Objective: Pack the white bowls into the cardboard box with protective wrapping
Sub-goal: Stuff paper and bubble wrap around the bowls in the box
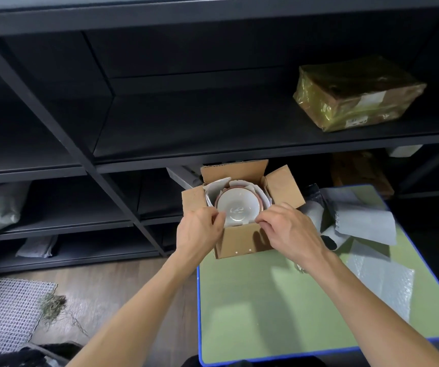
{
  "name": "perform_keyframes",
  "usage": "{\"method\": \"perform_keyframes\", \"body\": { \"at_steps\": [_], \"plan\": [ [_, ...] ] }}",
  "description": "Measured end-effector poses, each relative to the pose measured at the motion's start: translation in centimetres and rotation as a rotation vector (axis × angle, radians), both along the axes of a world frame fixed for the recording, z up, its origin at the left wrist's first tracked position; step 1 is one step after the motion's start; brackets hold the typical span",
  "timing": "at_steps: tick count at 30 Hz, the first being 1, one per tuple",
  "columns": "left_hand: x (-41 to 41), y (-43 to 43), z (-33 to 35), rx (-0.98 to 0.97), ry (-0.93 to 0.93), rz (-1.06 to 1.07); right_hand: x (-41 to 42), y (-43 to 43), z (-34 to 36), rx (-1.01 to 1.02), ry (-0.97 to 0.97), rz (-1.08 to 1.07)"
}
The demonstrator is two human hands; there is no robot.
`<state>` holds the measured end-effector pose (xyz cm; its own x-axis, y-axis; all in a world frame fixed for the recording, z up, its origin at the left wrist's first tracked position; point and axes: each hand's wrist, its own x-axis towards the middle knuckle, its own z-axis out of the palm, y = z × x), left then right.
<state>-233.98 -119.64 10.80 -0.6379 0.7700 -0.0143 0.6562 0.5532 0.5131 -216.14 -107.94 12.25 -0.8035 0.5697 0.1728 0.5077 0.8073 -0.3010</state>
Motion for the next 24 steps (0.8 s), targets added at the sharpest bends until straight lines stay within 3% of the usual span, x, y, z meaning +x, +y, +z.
{"method": "perform_keyframes", "body": {
  "at_steps": [11, 17, 24],
  "plan": [
    [9.4, 0.2, -2.3, 0.102, -0.047, -0.186, 7.4, 1.9, -1.8, -0.145, -0.050, -0.077],
    [14.9, 2.0, -4.0, 0.006, -0.067, -0.259, 12.5, 3.4, -3.7, -0.277, -0.076, -0.094],
    [20.7, 6.2, -6.1, -0.057, -0.108, -0.416, 19.4, 5.6, -6.7, -0.397, -0.252, -0.204]
  ]
}}
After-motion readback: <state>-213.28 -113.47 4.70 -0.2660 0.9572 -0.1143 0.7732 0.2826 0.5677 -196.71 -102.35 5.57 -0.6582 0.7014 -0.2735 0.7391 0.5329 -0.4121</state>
